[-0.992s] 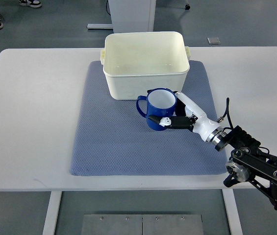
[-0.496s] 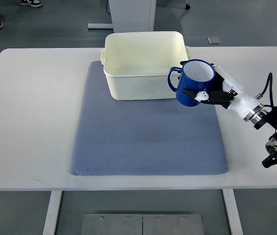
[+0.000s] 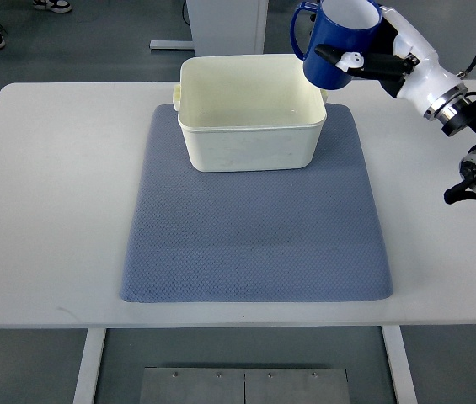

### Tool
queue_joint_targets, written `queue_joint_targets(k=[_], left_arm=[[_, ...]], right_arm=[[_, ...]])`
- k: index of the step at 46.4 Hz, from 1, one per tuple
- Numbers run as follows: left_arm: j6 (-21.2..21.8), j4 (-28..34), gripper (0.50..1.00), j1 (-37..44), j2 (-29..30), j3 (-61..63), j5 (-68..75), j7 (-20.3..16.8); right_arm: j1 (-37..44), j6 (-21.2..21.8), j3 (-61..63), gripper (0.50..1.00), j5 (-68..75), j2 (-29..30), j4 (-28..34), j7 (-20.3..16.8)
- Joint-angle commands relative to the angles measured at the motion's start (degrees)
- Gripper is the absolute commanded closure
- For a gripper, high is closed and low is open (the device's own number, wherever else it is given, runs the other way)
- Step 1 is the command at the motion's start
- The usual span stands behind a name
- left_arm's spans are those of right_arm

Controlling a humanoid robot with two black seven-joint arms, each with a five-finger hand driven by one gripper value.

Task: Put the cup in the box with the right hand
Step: 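Lift the blue mug with the right hand up past the box, then lower the held mug into the cream box with the right hand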

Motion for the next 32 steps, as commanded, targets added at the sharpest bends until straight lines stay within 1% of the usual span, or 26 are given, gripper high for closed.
queue_joint_targets(k=[1,8,18,32], left_arm=[[0.0,0.0,0.500,0.0,0.0,0.1,0.0,0.0],[0.0,0.0,0.500,0.0,0.0,0.1,0.0,0.0],[0.0,0.0,0.500,0.0,0.0,0.1,0.0,0.0],[0.0,0.0,0.500,0.0,0.0,0.0,0.0,0.0]], right_arm=[[0.6,-2.8,-0.7,1.000,-0.5,2.1,-1.0,-1.3],[1.5,-6.9,-3.0,1.000,-0.7,6.1,-4.0,-2.6],[2.7,-11.0,-6.7,1.000,-0.7,10.6,-9.4,-2.5],[3.9,-12.5,-6.9,1.000,-0.7,15.8,-14.6,-2.5]])
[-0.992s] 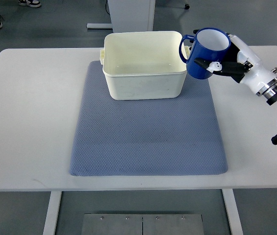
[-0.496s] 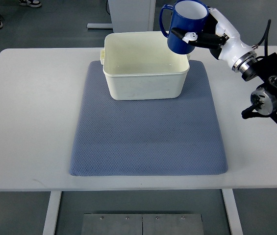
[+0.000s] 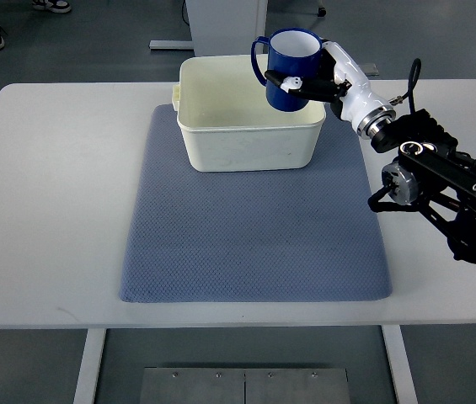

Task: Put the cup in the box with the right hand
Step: 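Lower the held mug into the cream box with the right hand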

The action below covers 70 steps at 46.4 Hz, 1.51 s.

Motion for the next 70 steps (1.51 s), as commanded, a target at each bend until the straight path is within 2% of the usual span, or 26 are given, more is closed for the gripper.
queue_joint_targets(k=[1,22,52,57,61,66,70], left_arm=[[0.0,0.0,0.500,0.0,0.0,0.0,0.0,0.0],[0.0,0.0,0.500,0.0,0.0,-0.1,0.0,0.0],[0.0,0.0,0.500,0.0,0.0,0.0,0.0,0.0],[0.0,0.0,0.500,0.0,0.0,-0.1,0.0,0.0],[0.0,0.0,0.500,0.0,0.0,0.0,0.0,0.0],[0.0,0.0,0.500,0.0,0.0,-0.1,0.0,0.0],[0.0,0.0,0.500,0.0,0.0,0.0,0.0,0.0]], right_arm=[[0.3,-0.6,0.0,1.000,0.0,1.3,-1.3,0.0],[2.5,-1.7,0.1,1.000,0.0,8.9,-11.7,0.2],[2.4,-1.7,0.1,0.998,0.2,10.5,-14.4,0.7],[2.2,-1.7,0.1,0.896,0.2,10.5,-14.4,0.8],[2.1,-1.7,0.0,0.833,0.2,10.5,-14.4,0.8],[2.1,-1.7,0.0,0.808,0.2,10.5,-14.4,0.8],[2.0,-1.7,0.0,0.756,0.2,10.5,-14.4,0.8]])
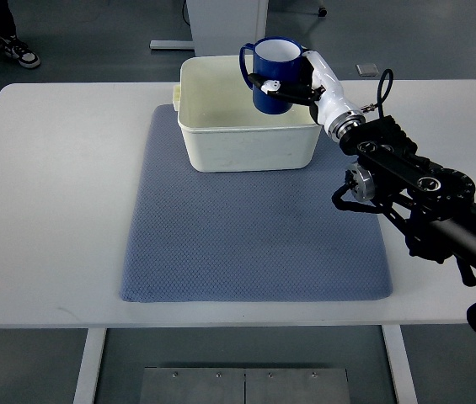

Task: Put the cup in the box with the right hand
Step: 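Lower the held mug into the cream box with the right hand, then open the right hand to release the mug inside the box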

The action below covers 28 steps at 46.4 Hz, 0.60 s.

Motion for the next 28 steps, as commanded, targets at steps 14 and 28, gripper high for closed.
queue_joint_targets(k=[14,28], left_arm=[[0.0,0.0,0.500,0.0,0.0,0.0,0.0,0.0],[0.0,0.0,0.500,0.0,0.0,0.0,0.0,0.0]], right_arm=[[-0.1,0.0,0.0,0.647,0.0,0.5,0.0,0.0],[-0.1,0.0,0.0,0.509,0.0,0.6,0.0,0.0]])
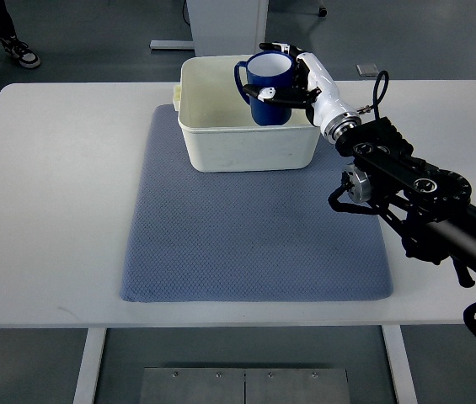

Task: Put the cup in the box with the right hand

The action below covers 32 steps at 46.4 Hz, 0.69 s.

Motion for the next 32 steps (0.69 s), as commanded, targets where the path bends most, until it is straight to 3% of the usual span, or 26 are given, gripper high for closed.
queue_joint_targets(k=[1,19,32], left_arm=[[0.0,0.0,0.500,0.0,0.0,0.0,0.0,0.0],[0.0,0.0,0.500,0.0,0.0,0.0,0.0,0.1],[0.0,0.0,0.500,0.0,0.0,0.0,0.0,0.0]], right_arm=[[-0.1,0.1,0.0,0.507,0.0,0.0,0.0,0.0],[0.5,0.1,0.1,0.505,0.3,-0.9,0.3,0.0],[0.0,0.9,0.4,0.505,0.8,-9.0,4.1,0.0]])
